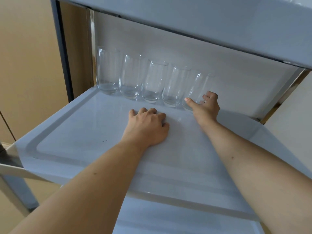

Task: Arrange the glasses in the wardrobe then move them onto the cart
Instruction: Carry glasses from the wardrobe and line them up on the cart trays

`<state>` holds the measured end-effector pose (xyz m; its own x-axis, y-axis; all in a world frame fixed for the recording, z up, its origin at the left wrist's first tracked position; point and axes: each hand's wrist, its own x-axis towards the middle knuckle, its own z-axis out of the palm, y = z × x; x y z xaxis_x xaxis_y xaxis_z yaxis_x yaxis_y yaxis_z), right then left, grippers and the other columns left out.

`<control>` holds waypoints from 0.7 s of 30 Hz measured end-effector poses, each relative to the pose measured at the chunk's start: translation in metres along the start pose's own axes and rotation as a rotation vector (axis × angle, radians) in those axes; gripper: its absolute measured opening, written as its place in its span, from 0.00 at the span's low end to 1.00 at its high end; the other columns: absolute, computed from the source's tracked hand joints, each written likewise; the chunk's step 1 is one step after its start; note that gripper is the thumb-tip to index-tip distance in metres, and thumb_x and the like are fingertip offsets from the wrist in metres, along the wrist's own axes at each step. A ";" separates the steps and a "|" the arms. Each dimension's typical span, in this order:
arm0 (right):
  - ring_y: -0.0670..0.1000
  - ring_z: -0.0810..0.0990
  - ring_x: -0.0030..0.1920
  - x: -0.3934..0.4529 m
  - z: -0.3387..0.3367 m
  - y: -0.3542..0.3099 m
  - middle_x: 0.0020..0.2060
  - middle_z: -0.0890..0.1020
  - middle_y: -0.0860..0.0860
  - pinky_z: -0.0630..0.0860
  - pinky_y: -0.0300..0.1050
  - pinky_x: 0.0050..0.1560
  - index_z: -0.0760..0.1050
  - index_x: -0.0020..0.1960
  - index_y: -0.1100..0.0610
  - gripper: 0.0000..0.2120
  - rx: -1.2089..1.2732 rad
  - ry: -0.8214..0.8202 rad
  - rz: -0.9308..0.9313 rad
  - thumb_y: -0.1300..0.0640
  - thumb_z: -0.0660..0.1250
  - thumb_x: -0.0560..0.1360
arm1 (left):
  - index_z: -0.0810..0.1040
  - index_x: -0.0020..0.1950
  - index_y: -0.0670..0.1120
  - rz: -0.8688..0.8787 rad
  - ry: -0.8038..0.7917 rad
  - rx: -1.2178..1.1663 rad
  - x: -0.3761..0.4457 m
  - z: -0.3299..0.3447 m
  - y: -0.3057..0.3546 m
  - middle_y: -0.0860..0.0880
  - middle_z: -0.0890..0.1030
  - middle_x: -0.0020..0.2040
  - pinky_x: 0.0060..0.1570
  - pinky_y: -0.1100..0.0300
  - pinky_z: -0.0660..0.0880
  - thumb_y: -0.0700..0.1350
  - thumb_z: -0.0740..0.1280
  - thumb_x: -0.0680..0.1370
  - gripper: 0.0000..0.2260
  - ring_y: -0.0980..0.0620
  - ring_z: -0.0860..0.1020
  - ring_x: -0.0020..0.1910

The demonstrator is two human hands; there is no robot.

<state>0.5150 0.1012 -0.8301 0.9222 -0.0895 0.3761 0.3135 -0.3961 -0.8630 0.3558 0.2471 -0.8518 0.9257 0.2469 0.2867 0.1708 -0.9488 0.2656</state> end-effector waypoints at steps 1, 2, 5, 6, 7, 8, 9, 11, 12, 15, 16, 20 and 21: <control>0.53 0.78 0.61 0.001 0.000 -0.001 0.68 0.75 0.53 0.74 0.46 0.64 0.66 0.72 0.56 0.41 0.002 -0.007 0.002 0.48 0.82 0.67 | 0.74 0.49 0.55 0.000 0.000 0.000 0.000 0.000 0.000 0.53 0.76 0.53 0.64 0.44 0.64 0.56 0.55 0.80 0.10 0.46 0.72 0.60; 0.52 0.78 0.61 0.001 0.000 -0.001 0.68 0.75 0.52 0.74 0.45 0.63 0.66 0.72 0.56 0.41 0.004 -0.014 0.005 0.48 0.82 0.67 | 0.74 0.49 0.55 -0.001 -0.001 -0.001 -0.001 0.000 0.000 0.53 0.76 0.53 0.64 0.44 0.64 0.56 0.55 0.80 0.10 0.46 0.72 0.60; 0.52 0.77 0.63 0.000 0.001 -0.001 0.69 0.74 0.52 0.73 0.43 0.63 0.65 0.73 0.55 0.41 0.002 -0.028 0.014 0.47 0.81 0.68 | 0.75 0.51 0.55 -0.005 -0.008 -0.001 -0.001 -0.001 -0.001 0.53 0.76 0.53 0.65 0.44 0.64 0.56 0.55 0.80 0.11 0.46 0.72 0.61; 0.52 0.76 0.65 0.000 0.000 -0.001 0.70 0.74 0.52 0.72 0.42 0.64 0.64 0.74 0.55 0.42 -0.001 -0.039 0.018 0.47 0.81 0.68 | 0.75 0.51 0.55 -0.005 -0.010 -0.003 -0.001 -0.001 0.000 0.53 0.76 0.53 0.65 0.44 0.64 0.56 0.55 0.80 0.11 0.46 0.72 0.61; 0.51 0.76 0.66 0.000 -0.001 -0.001 0.70 0.74 0.51 0.71 0.41 0.63 0.64 0.75 0.54 0.43 -0.009 -0.053 0.028 0.47 0.81 0.67 | 0.75 0.50 0.55 -0.005 -0.013 -0.005 -0.001 -0.002 0.000 0.53 0.76 0.53 0.65 0.44 0.64 0.56 0.55 0.80 0.11 0.46 0.72 0.61; 0.52 0.76 0.66 0.000 -0.002 0.000 0.70 0.74 0.51 0.71 0.40 0.62 0.64 0.75 0.54 0.44 -0.024 -0.064 0.045 0.47 0.82 0.66 | 0.75 0.50 0.55 -0.007 -0.016 -0.006 0.000 -0.002 0.001 0.53 0.76 0.53 0.64 0.45 0.65 0.57 0.55 0.80 0.11 0.46 0.72 0.61; 0.52 0.76 0.67 0.000 -0.004 0.000 0.69 0.75 0.52 0.70 0.39 0.59 0.64 0.76 0.55 0.46 -0.042 -0.071 0.073 0.47 0.82 0.65 | 0.75 0.51 0.54 -0.009 -0.017 -0.005 -0.001 -0.002 0.001 0.53 0.76 0.53 0.64 0.45 0.65 0.57 0.55 0.80 0.11 0.46 0.72 0.61; 0.55 0.75 0.67 -0.003 -0.009 0.000 0.69 0.75 0.53 0.68 0.39 0.56 0.63 0.76 0.57 0.48 -0.065 -0.074 0.141 0.46 0.83 0.64 | 0.76 0.52 0.55 -0.008 -0.010 -0.001 -0.001 -0.002 0.000 0.54 0.76 0.53 0.62 0.46 0.64 0.57 0.55 0.80 0.12 0.46 0.72 0.61; 0.55 0.75 0.67 -0.005 -0.011 0.000 0.69 0.75 0.53 0.68 0.39 0.55 0.64 0.76 0.58 0.47 -0.074 -0.083 0.166 0.46 0.83 0.64 | 0.76 0.52 0.55 -0.011 -0.008 -0.004 -0.002 -0.002 0.000 0.54 0.76 0.53 0.62 0.47 0.64 0.57 0.56 0.80 0.12 0.46 0.72 0.60; 0.55 0.78 0.57 -0.015 -0.018 0.004 0.56 0.78 0.49 0.70 0.37 0.43 0.72 0.61 0.56 0.32 -0.130 -0.123 0.169 0.49 0.83 0.64 | 0.76 0.52 0.55 -0.017 -0.013 -0.016 -0.002 -0.003 0.000 0.55 0.76 0.54 0.62 0.47 0.64 0.57 0.56 0.79 0.12 0.47 0.71 0.61; 0.55 0.78 0.55 -0.020 -0.021 0.004 0.51 0.77 0.47 0.69 0.38 0.41 0.71 0.56 0.55 0.29 -0.160 -0.132 0.155 0.49 0.83 0.64 | 0.76 0.52 0.55 -0.017 -0.016 -0.017 -0.002 -0.003 0.000 0.55 0.76 0.54 0.62 0.46 0.64 0.57 0.55 0.79 0.12 0.47 0.71 0.61; 0.57 0.76 0.66 -0.042 -0.028 -0.005 0.63 0.78 0.55 0.69 0.42 0.54 0.71 0.69 0.59 0.35 -0.314 -0.221 0.079 0.49 0.80 0.67 | 0.77 0.56 0.57 -0.013 -0.026 -0.014 -0.004 -0.006 0.003 0.55 0.77 0.57 0.64 0.45 0.64 0.58 0.56 0.80 0.13 0.46 0.71 0.63; 0.58 0.74 0.68 -0.049 -0.030 -0.009 0.67 0.76 0.56 0.70 0.44 0.59 0.69 0.72 0.58 0.36 -0.345 -0.244 0.053 0.49 0.78 0.69 | 0.77 0.57 0.57 -0.012 -0.030 -0.011 -0.004 -0.007 0.004 0.54 0.77 0.58 0.65 0.46 0.64 0.58 0.56 0.80 0.14 0.46 0.71 0.64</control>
<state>0.4604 0.0816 -0.8309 0.9746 0.0847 0.2073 0.2082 -0.6833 -0.6999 0.3500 0.2439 -0.8459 0.9334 0.2520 0.2556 0.1785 -0.9437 0.2785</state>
